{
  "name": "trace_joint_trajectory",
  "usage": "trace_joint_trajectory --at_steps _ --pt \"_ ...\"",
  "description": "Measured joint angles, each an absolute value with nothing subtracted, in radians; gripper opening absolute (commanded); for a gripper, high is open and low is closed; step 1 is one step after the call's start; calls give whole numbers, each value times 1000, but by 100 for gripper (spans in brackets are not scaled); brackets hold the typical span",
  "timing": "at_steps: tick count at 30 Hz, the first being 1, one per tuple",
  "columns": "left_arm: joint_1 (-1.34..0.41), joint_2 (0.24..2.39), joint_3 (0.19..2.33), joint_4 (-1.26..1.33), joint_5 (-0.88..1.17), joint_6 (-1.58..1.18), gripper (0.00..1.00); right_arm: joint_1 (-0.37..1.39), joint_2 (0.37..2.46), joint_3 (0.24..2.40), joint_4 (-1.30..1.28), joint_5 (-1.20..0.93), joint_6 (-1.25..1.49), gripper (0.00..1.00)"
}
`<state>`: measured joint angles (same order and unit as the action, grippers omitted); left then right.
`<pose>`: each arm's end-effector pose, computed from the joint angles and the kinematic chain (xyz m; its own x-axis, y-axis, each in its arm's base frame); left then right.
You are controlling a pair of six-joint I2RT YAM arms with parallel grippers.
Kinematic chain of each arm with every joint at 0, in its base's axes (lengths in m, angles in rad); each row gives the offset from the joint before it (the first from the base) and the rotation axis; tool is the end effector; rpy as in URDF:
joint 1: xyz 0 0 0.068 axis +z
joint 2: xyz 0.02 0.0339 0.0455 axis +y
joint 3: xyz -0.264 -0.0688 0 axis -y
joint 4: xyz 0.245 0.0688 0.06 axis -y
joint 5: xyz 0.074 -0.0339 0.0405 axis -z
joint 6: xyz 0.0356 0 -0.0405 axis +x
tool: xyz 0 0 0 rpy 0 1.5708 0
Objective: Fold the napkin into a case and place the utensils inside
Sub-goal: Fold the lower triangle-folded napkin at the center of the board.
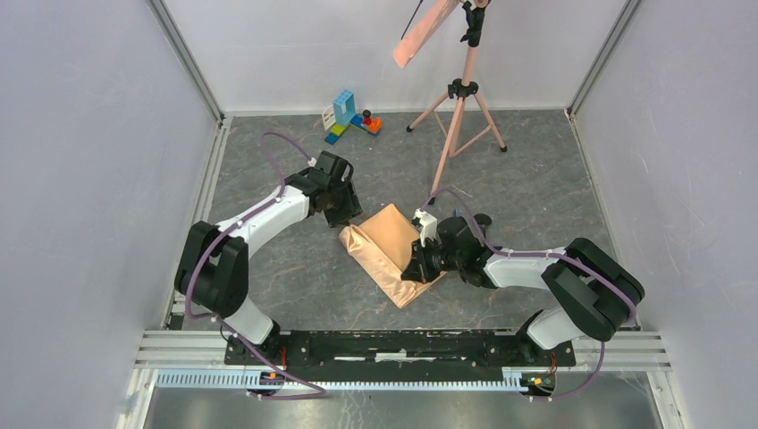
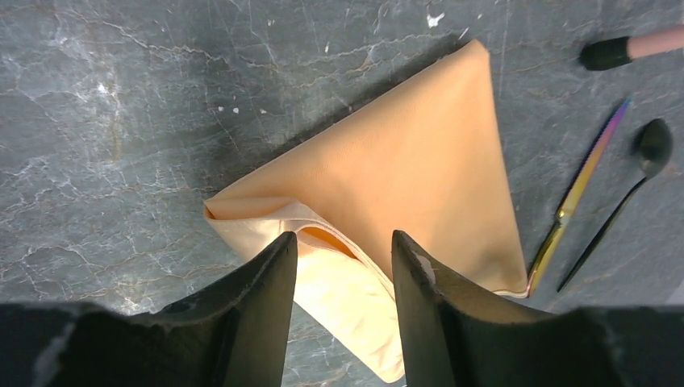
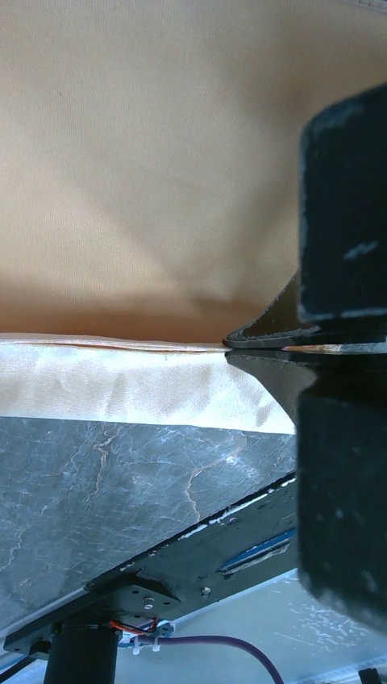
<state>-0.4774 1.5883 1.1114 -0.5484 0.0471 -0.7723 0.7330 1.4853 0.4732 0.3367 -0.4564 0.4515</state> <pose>0.2894 -0.1516 0.2246 -0.8793 -0.3299 -0.3436 -0.1855 0.9016 -0.3909 0.1834 0.1862 0.1343 -0.7917 -0.1858 -0.5820 -0.5677 0.5757 0.5885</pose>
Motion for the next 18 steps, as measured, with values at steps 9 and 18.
trace_joint_trajectory --at_steps 9,18 --pt "-479 1672 1118 -569 82 -730 44 733 1485 472 343 -453 462 0" --pt "-482 1715 1170 -597 82 -711 6 733 1485 466 348 -453 468 0"
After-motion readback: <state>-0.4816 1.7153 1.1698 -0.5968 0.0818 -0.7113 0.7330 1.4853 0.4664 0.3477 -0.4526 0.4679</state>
